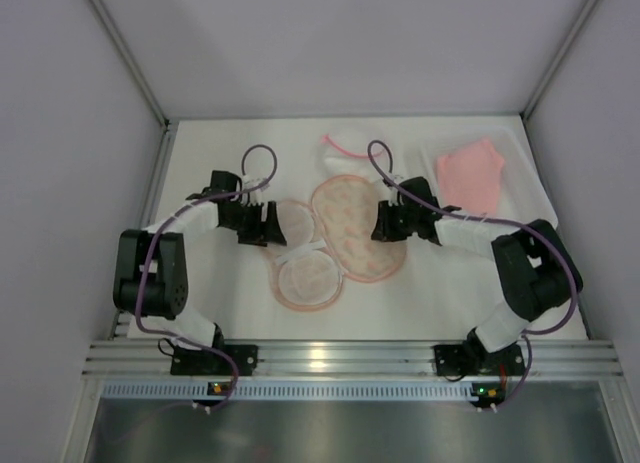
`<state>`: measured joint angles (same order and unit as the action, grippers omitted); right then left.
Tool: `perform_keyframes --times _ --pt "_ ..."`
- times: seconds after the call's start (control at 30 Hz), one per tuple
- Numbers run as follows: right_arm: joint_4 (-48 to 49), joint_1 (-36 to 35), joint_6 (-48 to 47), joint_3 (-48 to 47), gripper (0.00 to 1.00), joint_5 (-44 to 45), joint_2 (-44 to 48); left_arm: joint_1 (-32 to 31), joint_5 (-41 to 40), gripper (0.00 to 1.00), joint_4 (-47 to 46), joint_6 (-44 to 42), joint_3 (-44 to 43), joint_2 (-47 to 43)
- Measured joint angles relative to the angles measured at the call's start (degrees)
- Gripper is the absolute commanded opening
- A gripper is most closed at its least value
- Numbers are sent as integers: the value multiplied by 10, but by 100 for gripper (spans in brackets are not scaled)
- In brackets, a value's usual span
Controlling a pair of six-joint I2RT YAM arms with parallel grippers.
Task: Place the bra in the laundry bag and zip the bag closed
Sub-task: Adjust the laundry bag at the center of the board.
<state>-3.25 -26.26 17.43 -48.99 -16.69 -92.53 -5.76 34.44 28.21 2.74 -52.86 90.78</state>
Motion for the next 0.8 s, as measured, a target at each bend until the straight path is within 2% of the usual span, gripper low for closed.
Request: perform_keyframes --times 0.2,0.37,0.5,0.67,0.77,0.8 --pt "-7 0 75 60 27 24 14 -6 -8 75 0 2 -39 71" --pt "-22 -1 124 131 28 23 89 -28 -13 74 -5 6 -110 130" --pt "-74 -3 127 156 30 28 151 -52 -21 74 -18 16 -136 152" --pt "-118 -2 95 130 28 29 202 -67 -23 75 -26 28 -132 150" --pt "-155 0 62 62 39 16 216 -69 -21 79 -26 31 -122 133" --pt "-166 3 49 35 59 12 221 -70 -20 80 -24 31 -120 127"
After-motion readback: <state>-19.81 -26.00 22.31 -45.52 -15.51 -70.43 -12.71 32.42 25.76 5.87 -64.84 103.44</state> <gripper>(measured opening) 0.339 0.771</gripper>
